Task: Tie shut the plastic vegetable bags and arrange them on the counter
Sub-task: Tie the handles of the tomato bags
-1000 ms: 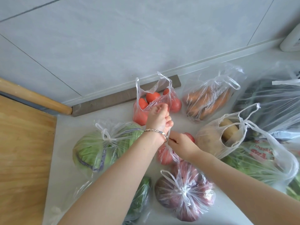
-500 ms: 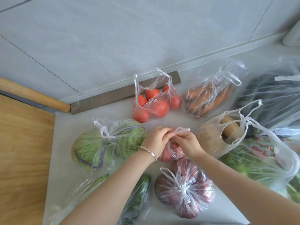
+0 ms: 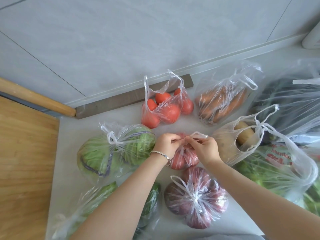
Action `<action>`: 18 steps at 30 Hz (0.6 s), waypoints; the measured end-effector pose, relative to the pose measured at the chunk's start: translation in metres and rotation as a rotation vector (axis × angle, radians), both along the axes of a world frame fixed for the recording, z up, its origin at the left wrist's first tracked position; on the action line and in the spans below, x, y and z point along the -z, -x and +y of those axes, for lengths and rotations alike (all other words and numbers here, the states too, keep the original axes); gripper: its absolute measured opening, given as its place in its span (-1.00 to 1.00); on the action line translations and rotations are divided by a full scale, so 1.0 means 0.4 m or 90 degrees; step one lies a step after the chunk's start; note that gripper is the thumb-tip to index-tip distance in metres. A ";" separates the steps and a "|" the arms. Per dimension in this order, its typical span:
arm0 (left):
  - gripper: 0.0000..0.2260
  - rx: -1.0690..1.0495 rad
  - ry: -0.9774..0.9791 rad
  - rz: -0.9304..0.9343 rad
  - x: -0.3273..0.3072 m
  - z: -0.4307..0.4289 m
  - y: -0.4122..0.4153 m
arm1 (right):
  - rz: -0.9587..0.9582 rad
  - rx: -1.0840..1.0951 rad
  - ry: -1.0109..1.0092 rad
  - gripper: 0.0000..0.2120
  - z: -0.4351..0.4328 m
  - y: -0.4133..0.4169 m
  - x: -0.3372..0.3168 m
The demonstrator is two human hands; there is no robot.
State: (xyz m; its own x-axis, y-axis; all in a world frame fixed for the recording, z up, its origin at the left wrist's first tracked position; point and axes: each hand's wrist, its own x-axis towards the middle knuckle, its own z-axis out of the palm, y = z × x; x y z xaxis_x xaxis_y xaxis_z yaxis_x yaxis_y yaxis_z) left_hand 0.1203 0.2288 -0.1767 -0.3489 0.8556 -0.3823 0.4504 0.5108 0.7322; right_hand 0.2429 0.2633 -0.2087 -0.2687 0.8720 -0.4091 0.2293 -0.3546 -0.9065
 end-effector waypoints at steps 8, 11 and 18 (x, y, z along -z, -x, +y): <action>-0.80 0.004 0.032 0.044 0.004 -0.026 -0.012 | -0.032 -0.013 0.011 -0.74 0.006 0.030 -0.021; -0.80 -0.030 0.056 0.020 -0.005 -0.032 -0.008 | -0.043 0.004 -0.004 -0.87 -0.003 0.039 -0.028; -0.82 -0.160 0.119 -0.094 -0.022 -0.020 -0.007 | -0.044 -0.134 -0.174 -0.74 -0.036 0.006 -0.028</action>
